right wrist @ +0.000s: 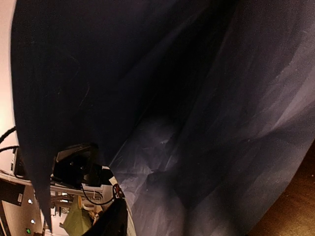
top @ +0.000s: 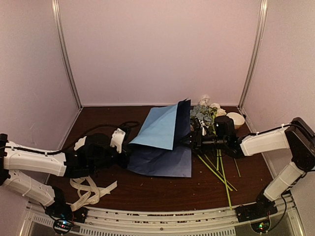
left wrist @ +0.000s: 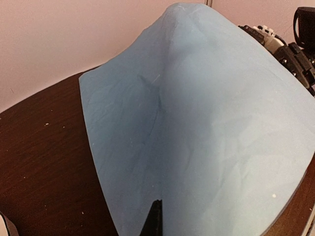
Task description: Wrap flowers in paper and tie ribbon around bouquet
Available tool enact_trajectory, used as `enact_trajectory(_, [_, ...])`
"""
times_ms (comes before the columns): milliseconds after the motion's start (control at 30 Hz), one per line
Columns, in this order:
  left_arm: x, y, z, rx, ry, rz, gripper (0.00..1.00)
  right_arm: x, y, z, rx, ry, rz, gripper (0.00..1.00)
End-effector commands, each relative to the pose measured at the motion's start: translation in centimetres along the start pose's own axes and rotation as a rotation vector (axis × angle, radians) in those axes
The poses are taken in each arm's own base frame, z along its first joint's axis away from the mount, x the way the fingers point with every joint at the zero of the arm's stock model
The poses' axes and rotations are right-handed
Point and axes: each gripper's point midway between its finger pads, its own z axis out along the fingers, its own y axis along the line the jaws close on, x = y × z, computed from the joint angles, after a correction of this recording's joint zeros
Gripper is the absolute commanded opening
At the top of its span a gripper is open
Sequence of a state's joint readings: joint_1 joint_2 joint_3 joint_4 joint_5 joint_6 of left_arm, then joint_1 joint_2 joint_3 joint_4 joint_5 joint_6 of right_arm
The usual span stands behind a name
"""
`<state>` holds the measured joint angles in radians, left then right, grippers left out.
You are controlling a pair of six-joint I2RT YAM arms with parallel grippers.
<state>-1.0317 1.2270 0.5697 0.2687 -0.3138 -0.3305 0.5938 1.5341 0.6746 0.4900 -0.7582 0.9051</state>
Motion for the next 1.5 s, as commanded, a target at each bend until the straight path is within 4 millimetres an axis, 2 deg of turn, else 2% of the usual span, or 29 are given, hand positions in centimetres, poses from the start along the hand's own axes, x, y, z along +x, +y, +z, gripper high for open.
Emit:
enact_trajectory(0, [-2.3, 0.4, -1.0, 0.031, -0.111, -0.103, 0.0, -1.1, 1.0, 0.8, -0.068, -0.022, 0.016, 0.42])
enact_trajectory(167, [-2.4, 3.2, -2.1, -0.02, -0.155, -0.213, 0.0, -1.5, -0.4, 1.4, 0.008, -0.018, 0.004, 0.0])
enact_trajectory(300, [-2.0, 6.6, -3.5, -0.098, -0.192, -0.312, 0.0, -3.0, -0.3, 0.7, 0.153, -0.019, -0.117, 0.0])
enact_trajectory(433, [-1.4, 10.0, -5.5, -0.201, -0.251, -0.398, 0.0, -5.6, 2.4, -2.0, 0.296, -0.065, -0.294, 0.0])
enact_trajectory(500, [-0.9, 10.8, -6.2, -0.226, -0.262, -0.431, 0.0, -6.4, 3.4, -3.3, 0.34, -0.092, -0.347, 0.0])
enact_trajectory(600, [0.5, 10.6, -5.9, -0.212, -0.216, -0.458, 0.02, -6.7, 4.1, -4.5, 0.379, -0.1, -0.384, 0.0])
enact_trajectory(633, [0.9, 10.4, -5.7, -0.2, -0.199, -0.474, 0.11, -6.6, 4.1, -4.8, 0.395, -0.092, -0.396, 0.0])
enact_trajectory(667, [1.3, 10.1, -5.4, -0.188, -0.184, -0.485, 0.26, -6.4, 3.9, -5.1, 0.416, -0.08, -0.398, 0.0])
enact_trajectory(733, [3.4, 9.9, -5.1, -0.185, -0.124, -0.498, 0.54, -6.1, 3.5, -5.7, 0.452, -0.06, -0.401, 0.0])
enact_trajectory(800, [4.3, 10.0, -5.1, -0.198, -0.09, -0.497, 0.68, -5.6, 3.1, -6.5, 0.49, -0.034, -0.407, 0.0])
enact_trajectory(900, [5.8, 11.5, -5.9, -0.299, -0.036, -0.475, 0.82, -5.1, 2.4, -8.3, 0.583, -0.008, -0.428, 0.0])
enact_trajectory(933, [5.3, 11.8, -6.3, -0.324, -0.032, -0.47, 0.85, -5.0, 2.1, -9.0, 0.619, 0.0, -0.439, 0.0])
enact_trajectory(1067, [6.1, 12.7, -7.4, -0.395, 0.038, -0.442, 0.86, -4.4, 0.9, -11.2, 0.732, 0.036, -0.466, 0.0])
enact_trajectory(1133, [6.7, 12.4, -7.2, -0.382, 0.067, -0.447, 0.86, -3.9, 0.6, -11.4, 0.742, 0.057, -0.464, 0.0])
enact_trajectory(1233, [8.7, 12.0, -6.0, -0.359, 0.166, -0.45, 0.83, -3.5, 0.6, -11.1, 0.719, 0.073, -0.457, 0.0])
enact_trajectory(1333, [10.9, 12.8, -4.6, -0.374, 0.304, -0.486, 0.76, -3.6, 0.9, -10.7, 0.698, 0.073, -0.454, 0.0])
enact_trajectory(1467, [12.5, 14.3, -3.1, -0.42, 0.387, -0.508, 0.58, -3.7, 1.3, -10.3, 0.669, 0.064, -0.453, 0.0])
